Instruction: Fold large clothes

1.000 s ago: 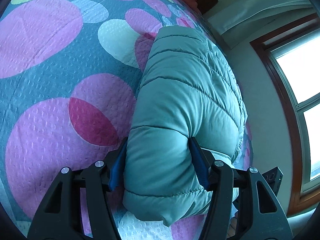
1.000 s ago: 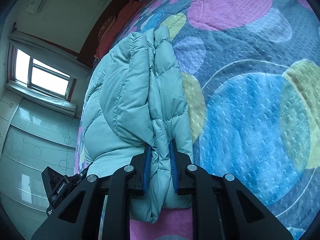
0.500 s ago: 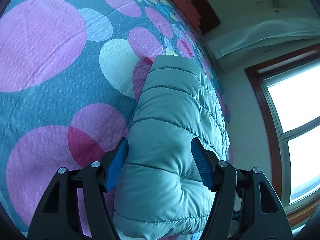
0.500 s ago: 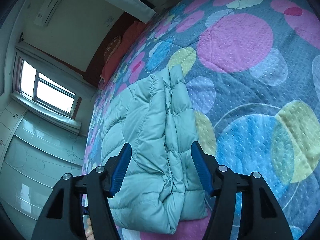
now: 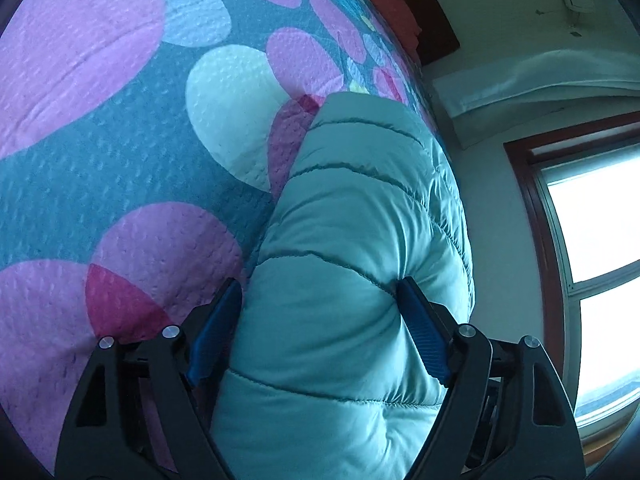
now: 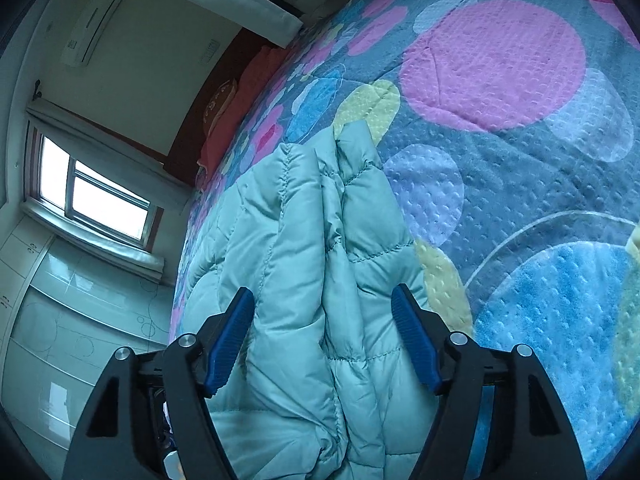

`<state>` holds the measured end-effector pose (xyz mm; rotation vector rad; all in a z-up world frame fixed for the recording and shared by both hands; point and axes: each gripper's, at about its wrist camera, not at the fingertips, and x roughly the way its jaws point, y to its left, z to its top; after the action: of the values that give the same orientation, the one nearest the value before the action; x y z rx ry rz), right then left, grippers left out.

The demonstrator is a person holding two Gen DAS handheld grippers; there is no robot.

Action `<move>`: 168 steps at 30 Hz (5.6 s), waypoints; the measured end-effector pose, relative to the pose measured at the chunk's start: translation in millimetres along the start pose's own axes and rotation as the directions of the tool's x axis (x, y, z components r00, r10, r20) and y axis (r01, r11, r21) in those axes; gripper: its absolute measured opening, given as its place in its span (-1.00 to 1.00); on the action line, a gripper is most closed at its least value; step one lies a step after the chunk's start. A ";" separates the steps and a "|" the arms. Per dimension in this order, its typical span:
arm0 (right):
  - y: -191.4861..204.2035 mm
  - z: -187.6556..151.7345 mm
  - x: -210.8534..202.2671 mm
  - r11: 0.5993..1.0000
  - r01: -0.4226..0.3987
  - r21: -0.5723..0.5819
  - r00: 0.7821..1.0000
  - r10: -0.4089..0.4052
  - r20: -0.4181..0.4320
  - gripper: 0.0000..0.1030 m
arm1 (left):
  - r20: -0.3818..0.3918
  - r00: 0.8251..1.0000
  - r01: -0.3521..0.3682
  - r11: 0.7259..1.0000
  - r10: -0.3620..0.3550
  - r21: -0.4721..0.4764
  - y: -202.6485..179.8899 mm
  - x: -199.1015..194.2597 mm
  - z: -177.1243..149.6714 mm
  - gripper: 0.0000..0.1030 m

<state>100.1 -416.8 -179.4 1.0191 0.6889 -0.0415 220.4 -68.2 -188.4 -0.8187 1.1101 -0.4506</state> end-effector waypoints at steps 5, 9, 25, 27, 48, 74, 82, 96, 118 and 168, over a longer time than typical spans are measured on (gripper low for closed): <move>-5.1 -1.0 10.8 1.000 -0.017 -0.004 1.000 0.017 -0.019 0.42 | -0.030 1.000 -0.007 0.996 0.010 0.085 -10.2 10.0 2.8 0.32; -4.0 -2.7 17.0 0.999 -0.026 -0.020 0.998 0.025 -0.053 -0.14 | -0.031 0.999 0.018 0.994 -0.015 0.106 -11.3 9.9 3.6 -0.05; 76.1 -1.7 68.6 0.972 -0.201 -0.120 0.976 0.188 -0.113 -0.64 | 0.115 0.993 -0.006 0.981 -0.017 0.193 -8.3 -53.8 49.9 -0.32; 84.7 -3.8 85.4 0.969 -0.216 -0.121 0.971 0.199 -0.136 -0.65 | 0.126 0.992 -0.030 0.984 0.008 0.176 1.3 -58.1 57.6 -0.32; 74.5 -6.6 98.2 0.985 -0.051 -0.168 0.992 0.031 -0.118 0.31 | 0.070 0.995 -0.079 0.985 0.068 0.156 24.5 -44.3 75.7 0.30; 117.0 -14.6 151.1 0.947 -0.273 -0.167 0.931 0.217 -0.292 -0.51 | 0.133 0.991 -0.013 0.974 -0.017 0.225 30.4 -75.0 107.2 -0.34; 112.4 -25.5 168.1 0.949 -0.280 -0.148 0.924 0.224 -0.311 -0.48 | 0.113 0.994 -0.023 0.986 0.004 0.167 57.2 -70.1 112.4 -0.14; 113.8 22.2 152.3 0.961 -0.230 -0.155 0.943 0.181 -0.279 0.29 | 0.115 0.993 -0.008 0.996 -0.002 0.089 59.8 -82.4 160.6 0.32; 88.7 25.2 191.3 0.976 -0.213 -0.033 0.938 0.195 -0.286 -0.55 | 0.127 0.982 -0.156 0.976 0.137 0.153 55.3 -39.3 166.9 -0.05; 116.3 -78.0 -7.9 0.904 0.229 -0.361 0.968 -0.251 -0.016 0.25 | 0.419 0.811 -0.557 0.760 0.409 0.335 -4.4 -161.5 -17.5 0.57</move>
<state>93.8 -294.0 -111.9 0.5839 0.8420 -0.0964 140.2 34.1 -90.9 -0.1580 0.8210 -0.1019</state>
